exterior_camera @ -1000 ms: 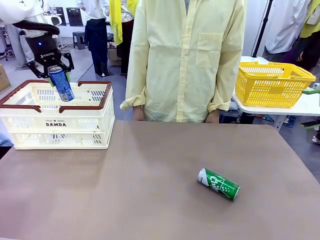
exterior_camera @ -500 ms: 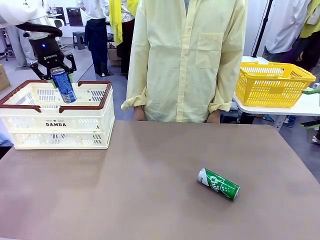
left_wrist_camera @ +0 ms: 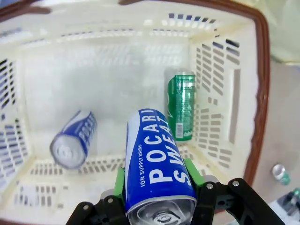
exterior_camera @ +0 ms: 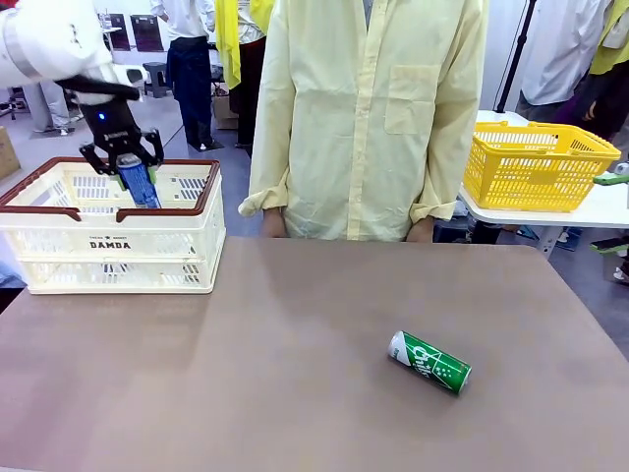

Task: Place the drinks into the Shopping basket.
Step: Pick up one drink and place it into the Shopping basket.

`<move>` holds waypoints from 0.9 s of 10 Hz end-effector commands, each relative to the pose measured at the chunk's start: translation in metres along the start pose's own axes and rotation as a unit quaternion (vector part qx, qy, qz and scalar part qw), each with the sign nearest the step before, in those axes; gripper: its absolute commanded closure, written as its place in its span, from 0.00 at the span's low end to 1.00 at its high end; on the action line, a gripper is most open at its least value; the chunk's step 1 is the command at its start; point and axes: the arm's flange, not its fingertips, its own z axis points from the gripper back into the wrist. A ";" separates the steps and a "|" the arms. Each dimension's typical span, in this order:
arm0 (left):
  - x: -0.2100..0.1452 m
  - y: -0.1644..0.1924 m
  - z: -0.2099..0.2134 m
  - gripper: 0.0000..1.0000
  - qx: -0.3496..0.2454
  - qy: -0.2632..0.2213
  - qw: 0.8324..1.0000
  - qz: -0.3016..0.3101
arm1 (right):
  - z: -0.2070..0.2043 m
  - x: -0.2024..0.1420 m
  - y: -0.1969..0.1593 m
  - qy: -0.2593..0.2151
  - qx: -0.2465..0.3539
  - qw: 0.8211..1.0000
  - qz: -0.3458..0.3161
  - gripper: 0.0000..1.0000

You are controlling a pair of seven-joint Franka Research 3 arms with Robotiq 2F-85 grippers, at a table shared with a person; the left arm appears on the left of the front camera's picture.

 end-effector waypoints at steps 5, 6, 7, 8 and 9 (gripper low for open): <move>0.005 0.018 -0.071 1.00 0.027 0.018 0.998 -0.055 | 0.002 -0.001 0.003 0.002 -0.003 1.000 -0.001 0.00; 0.007 0.018 -0.076 1.00 0.028 0.026 0.998 -0.053 | 0.002 -0.001 0.003 0.002 -0.003 1.000 -0.001 0.00; 0.010 0.018 -0.080 1.00 0.032 0.031 0.998 -0.047 | 0.002 -0.001 0.003 0.002 -0.003 1.000 -0.001 0.00; 0.014 0.016 -0.086 1.00 0.036 0.042 0.997 -0.045 | 0.002 -0.001 0.003 0.002 -0.003 1.000 -0.001 0.00; 0.016 0.015 -0.090 0.48 0.042 0.045 0.997 -0.048 | 0.002 -0.001 0.003 0.002 -0.003 1.000 -0.001 0.00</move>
